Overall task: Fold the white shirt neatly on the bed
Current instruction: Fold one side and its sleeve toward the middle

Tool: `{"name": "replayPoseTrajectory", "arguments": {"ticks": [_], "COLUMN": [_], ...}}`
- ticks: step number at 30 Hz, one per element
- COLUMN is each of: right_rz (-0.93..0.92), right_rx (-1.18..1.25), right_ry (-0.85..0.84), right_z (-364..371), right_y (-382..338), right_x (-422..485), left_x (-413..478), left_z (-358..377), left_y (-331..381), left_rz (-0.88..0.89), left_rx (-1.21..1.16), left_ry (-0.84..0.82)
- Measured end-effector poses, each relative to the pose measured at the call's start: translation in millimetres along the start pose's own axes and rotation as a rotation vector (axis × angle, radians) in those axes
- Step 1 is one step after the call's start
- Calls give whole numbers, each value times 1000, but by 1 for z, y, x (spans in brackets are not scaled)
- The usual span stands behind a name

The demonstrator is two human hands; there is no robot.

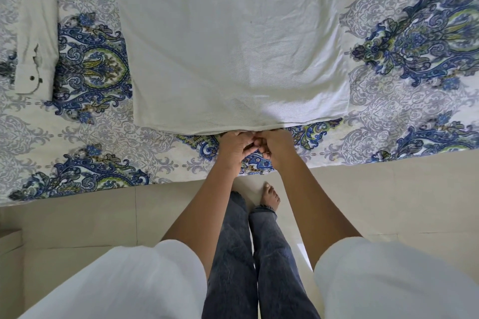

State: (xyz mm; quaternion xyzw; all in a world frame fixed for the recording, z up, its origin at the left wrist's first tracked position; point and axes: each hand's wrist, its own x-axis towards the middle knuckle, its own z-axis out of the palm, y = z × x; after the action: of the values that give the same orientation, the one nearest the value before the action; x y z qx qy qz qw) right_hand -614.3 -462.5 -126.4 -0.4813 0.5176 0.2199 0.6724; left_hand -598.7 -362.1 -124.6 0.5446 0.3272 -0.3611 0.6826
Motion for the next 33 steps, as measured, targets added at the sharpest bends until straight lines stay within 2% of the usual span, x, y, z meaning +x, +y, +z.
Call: {"name": "replayPoseTrajectory", "arguments": {"ticks": [3,7,12,14,17,20,25,33], "right_rz": [-89,-221,-341,-371,-447,-471,-384,-377], "right_rx": [124,448,598,533,281,106,210,131], "right_ry": [5,248,448,498,606,616,559,596], "right_z": [-16,-44,-77,-87,-95,-101,-124,-137], "right_y": [-2,-11,-26,-30,-34,-40,-42,-41], "right_x": [-2,4,16,20,28,31,37,39], "left_x": [2,10,15,13,8,5,6,2], "left_z": [13,5,0,5,15,20,22,30], "left_y": [4,-2,-11,-9,-8,-8,-11,-12], "left_rz": [12,-27,32,27,-22,-46,-36,-1], "left_rx": [-7,56,57,61,43,-34,-63,-33], "left_ry": [96,58,60,96,126,149,176,259]}}
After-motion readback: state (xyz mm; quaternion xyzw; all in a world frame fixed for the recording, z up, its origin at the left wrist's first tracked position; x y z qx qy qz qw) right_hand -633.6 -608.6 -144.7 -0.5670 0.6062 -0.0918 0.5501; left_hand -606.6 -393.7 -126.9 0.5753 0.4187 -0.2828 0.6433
